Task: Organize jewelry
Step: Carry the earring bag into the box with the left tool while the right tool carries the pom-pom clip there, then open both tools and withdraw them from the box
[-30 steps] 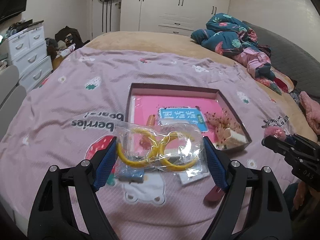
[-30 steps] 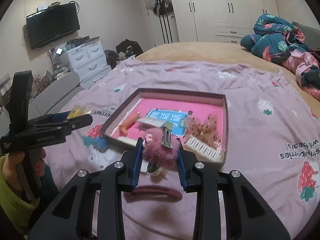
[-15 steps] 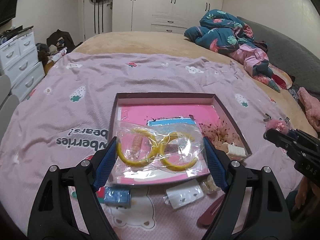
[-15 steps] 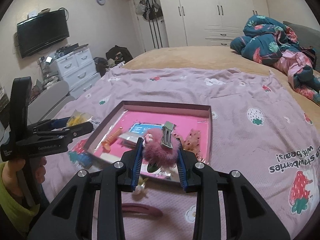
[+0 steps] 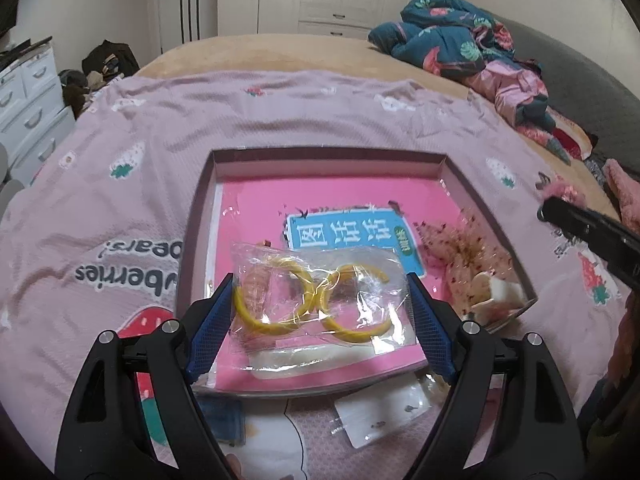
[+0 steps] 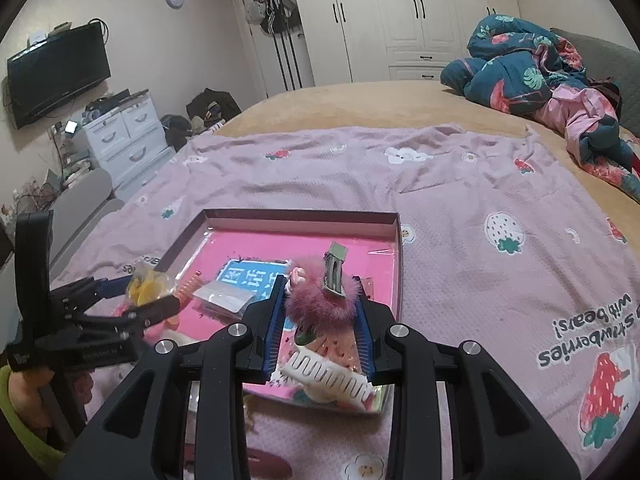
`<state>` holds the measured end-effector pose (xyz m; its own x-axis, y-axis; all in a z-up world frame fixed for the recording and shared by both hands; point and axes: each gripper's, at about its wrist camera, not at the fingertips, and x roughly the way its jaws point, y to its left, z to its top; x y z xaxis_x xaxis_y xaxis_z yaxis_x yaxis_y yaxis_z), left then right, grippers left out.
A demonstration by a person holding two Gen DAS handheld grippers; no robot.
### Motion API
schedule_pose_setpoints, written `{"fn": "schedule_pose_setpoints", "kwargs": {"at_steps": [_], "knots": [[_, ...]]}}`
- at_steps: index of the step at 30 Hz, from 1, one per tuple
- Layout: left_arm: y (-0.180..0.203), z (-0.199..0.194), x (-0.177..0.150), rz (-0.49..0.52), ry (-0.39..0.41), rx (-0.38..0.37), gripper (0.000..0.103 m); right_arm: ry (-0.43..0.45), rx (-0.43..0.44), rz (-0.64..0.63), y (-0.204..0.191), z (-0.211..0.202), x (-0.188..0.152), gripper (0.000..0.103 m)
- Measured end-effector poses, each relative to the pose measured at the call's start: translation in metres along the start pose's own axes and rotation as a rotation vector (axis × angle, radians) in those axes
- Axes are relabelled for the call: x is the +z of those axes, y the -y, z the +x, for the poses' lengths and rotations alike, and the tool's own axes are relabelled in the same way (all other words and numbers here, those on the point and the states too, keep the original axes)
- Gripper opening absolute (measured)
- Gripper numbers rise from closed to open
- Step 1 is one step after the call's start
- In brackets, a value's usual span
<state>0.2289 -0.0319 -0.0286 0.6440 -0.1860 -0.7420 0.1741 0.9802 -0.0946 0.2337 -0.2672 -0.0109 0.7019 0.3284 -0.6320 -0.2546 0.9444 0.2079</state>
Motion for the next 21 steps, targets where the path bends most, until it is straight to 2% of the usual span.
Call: {"fn": "schedule_pose_setpoints", "kwargs": {"at_steps": [10,17,19,21], "knots": [[0.002,0.027,-0.010,0.019,-0.065,-0.004,0.074,-0.112,-0.029,0.007,0.010,0.053,-0.012,0.030],[0.004,0.034,-0.014,0.032,-0.080,-0.004,0.074,-0.137,-0.026,0.047,0.017,0.065,-0.022,0.032],[0.004,0.034,-0.014,0.033,-0.079,-0.003,0.074,-0.123,-0.018,0.065,0.019,0.062,-0.024,0.035],[0.004,0.035,-0.014,0.035,-0.079,0.000,0.074,-0.107,-0.028,0.069,0.021,0.057,-0.025,0.047]]}}
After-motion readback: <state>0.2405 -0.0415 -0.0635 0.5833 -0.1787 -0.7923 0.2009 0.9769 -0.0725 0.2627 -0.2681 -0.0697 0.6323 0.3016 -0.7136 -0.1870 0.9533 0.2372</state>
